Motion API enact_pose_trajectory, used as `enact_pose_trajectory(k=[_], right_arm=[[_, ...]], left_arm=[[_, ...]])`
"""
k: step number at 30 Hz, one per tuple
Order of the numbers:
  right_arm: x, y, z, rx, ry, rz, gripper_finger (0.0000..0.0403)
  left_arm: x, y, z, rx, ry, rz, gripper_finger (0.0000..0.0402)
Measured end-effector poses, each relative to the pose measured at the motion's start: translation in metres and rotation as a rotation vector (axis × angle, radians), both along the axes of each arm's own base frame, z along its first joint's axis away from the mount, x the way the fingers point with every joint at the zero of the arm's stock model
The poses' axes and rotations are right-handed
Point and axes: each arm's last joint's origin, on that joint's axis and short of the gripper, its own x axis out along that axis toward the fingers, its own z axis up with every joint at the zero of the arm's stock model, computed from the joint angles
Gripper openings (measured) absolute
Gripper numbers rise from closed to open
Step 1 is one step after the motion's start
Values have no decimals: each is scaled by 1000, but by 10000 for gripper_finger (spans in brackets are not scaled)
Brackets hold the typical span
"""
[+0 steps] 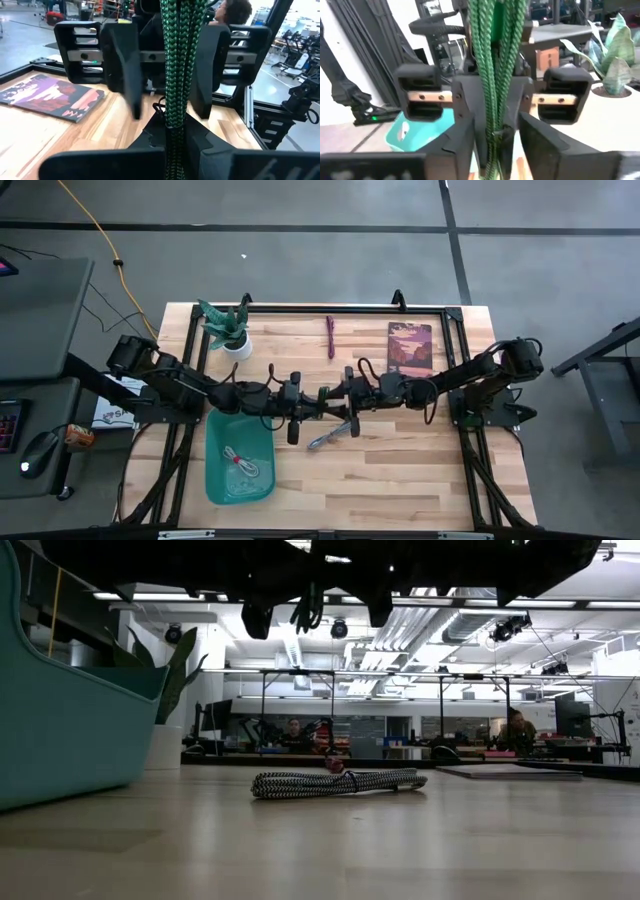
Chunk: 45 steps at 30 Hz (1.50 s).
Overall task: Pick and place USB-C Cables
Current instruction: Put the green black charger cable into the green bin
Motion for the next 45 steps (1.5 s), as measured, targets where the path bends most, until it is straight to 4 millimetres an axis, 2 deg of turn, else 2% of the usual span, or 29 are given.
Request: enact_pose_trajectory(k=[5,9,13,16,24,29,33,36,39,42,45], right_arm=[[-6,-1,7,-46,28,-12,203],[-18,-3,14,-86,121,-23,222],[-32,-3,22,-118,188,-83,224],[-39,5,26,-174,204,-126,225],[-45,19,23,-284,248,-279,225],[-48,18,16,-299,311,-316,225],[-51,16,7,-316,355,-345,225],[-67,3,-10,-275,334,-429,225],[-94,-17,-14,-148,229,-460,225],[-121,-31,-11,-16,71,-328,225],[-142,-35,-7,43,-85,-202,225]], left_arm=[[-2,5,2,2,26,16,1],[-13,9,9,5,45,35,0],[-34,10,18,20,12,35,0],[-56,12,24,26,-28,49,0],[-112,13,38,48,-130,26,0],[-130,8,41,56,-177,22,0],[-135,6,42,54,-186,15,0],[-135,5,42,53,-186,17,0],[-135,5,42,52,-185,29,0],[-135,5,43,52,-188,30,0],[-135,5,43,51,-195,31,0]])
